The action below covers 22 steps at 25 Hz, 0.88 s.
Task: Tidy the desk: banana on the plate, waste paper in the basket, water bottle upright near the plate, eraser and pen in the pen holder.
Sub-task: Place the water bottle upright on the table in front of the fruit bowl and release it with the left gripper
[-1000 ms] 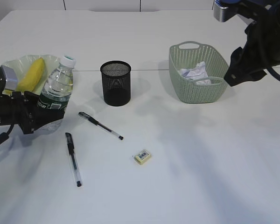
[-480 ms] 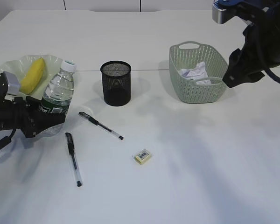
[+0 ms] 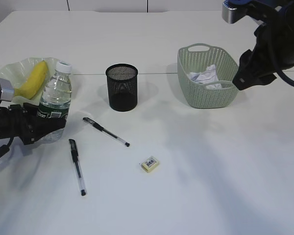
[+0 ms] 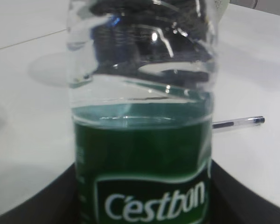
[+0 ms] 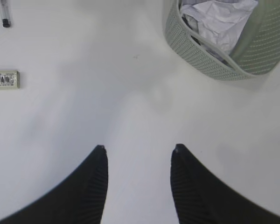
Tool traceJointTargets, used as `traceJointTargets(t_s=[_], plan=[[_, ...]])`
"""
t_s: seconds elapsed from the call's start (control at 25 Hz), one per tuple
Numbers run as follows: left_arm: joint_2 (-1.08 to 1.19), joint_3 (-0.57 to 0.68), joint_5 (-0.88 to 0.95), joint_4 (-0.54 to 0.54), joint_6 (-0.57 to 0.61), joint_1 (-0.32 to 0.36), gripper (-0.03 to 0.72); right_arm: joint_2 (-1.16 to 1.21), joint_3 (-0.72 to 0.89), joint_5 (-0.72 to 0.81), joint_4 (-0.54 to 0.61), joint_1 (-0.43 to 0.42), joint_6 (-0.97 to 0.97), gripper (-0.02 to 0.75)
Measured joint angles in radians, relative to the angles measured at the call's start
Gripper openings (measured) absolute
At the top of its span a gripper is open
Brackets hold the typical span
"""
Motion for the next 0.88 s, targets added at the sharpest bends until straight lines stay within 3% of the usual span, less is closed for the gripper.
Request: traceJointTargets(t_s=[0.88], plan=[[0.060, -0.006, 0.069, -0.008, 0.002, 0.005, 0.405, 0.000, 0.000, -0.004, 0.000, 0.000, 0.000, 0.333]])
